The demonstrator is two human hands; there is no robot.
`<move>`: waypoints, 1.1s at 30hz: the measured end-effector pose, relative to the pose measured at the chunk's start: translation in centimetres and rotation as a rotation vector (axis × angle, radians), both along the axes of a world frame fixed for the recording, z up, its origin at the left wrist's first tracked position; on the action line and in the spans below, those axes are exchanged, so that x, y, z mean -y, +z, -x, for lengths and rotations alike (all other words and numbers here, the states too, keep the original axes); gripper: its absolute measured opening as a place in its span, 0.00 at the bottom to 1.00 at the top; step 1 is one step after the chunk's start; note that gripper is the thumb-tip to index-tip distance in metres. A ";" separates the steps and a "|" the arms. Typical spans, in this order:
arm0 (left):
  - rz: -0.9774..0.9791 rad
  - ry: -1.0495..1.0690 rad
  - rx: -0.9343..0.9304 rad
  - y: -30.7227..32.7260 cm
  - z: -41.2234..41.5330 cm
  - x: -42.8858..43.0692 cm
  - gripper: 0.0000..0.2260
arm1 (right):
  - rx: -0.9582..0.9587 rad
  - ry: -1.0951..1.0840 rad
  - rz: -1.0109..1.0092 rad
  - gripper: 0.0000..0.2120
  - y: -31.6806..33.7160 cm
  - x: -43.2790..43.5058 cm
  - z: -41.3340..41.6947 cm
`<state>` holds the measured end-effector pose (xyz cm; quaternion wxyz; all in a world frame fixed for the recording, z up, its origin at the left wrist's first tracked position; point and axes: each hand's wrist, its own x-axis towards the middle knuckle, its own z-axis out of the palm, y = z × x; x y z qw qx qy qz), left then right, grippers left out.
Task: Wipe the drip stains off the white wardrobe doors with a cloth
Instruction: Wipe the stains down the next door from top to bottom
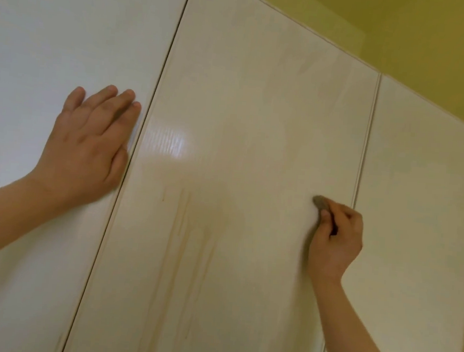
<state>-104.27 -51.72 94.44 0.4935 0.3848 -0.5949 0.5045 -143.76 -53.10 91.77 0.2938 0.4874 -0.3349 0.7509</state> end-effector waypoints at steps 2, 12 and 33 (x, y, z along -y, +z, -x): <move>-0.049 0.029 -0.003 0.1 0.1 -0.2 0.26 | -0.035 0.094 -0.068 0.12 -2.8 -1.0 -1.2; -0.135 -0.062 -0.021 -4.9 0.0 -3.4 0.26 | -0.037 0.351 -0.111 0.11 -3.3 -5.5 -8.5; -0.178 -0.094 -0.021 -11.0 -6.8 -3.1 0.24 | -0.503 0.218 0.016 0.08 -4.7 -2.4 -24.7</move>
